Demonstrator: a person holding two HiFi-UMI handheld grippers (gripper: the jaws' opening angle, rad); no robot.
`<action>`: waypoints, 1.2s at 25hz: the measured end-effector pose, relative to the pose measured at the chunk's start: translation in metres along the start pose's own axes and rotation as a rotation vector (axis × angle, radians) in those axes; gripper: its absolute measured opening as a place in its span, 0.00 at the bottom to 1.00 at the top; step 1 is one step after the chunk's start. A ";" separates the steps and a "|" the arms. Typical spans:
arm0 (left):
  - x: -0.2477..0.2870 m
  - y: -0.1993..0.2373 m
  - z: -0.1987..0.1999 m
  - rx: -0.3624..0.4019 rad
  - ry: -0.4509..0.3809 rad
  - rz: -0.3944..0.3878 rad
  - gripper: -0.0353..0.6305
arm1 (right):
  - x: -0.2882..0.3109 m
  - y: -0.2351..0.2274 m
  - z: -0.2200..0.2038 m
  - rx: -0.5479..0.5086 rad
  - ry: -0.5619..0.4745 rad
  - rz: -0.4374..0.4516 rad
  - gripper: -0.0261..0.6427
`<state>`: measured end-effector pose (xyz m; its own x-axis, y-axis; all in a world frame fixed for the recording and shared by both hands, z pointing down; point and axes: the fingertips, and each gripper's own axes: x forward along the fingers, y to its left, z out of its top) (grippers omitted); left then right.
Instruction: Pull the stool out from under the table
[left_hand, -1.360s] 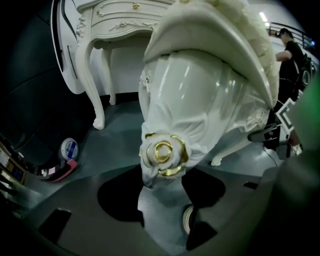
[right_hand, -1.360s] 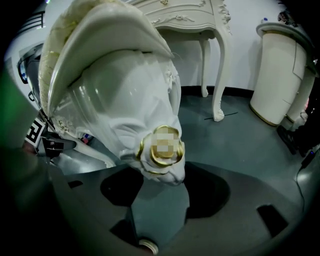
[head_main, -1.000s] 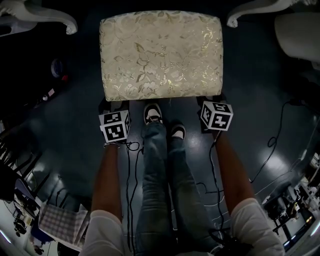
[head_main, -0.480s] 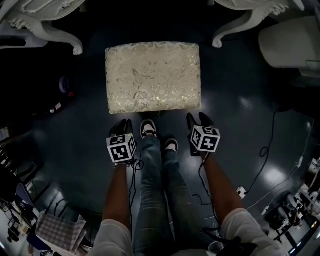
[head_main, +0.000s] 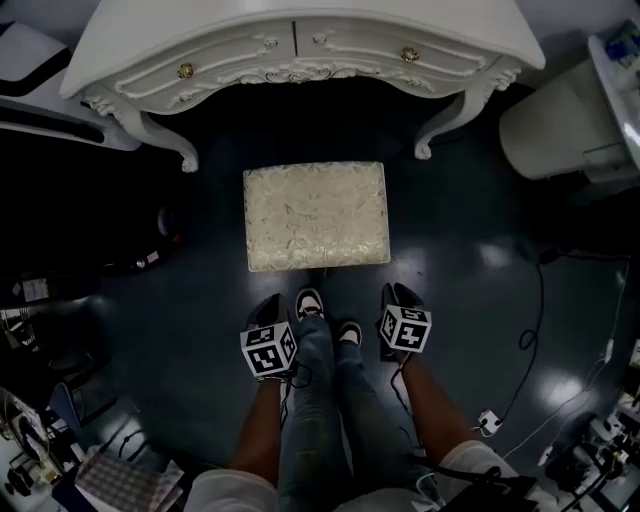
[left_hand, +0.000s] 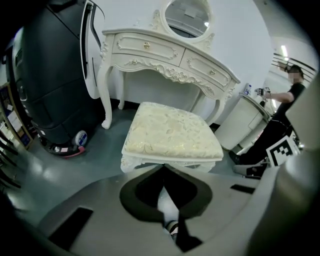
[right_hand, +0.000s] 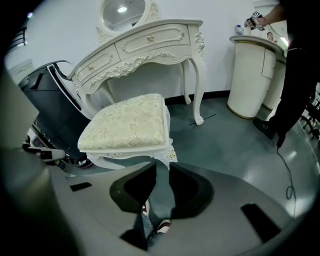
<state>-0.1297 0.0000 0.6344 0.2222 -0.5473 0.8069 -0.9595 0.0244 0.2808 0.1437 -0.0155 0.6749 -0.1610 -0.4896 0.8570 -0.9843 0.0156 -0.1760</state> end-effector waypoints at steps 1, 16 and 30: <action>-0.009 -0.006 0.005 -0.001 -0.004 -0.006 0.07 | -0.010 0.004 0.004 -0.017 -0.006 -0.005 0.14; -0.136 -0.122 0.119 0.181 -0.076 -0.165 0.07 | -0.164 0.100 0.123 -0.082 -0.111 0.109 0.04; -0.260 -0.153 0.233 0.148 -0.303 -0.143 0.07 | -0.296 0.122 0.248 -0.065 -0.369 0.215 0.04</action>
<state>-0.0812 -0.0563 0.2606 0.3155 -0.7601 0.5681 -0.9421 -0.1793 0.2833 0.0891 -0.0850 0.2791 -0.3374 -0.7482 0.5712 -0.9357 0.2001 -0.2906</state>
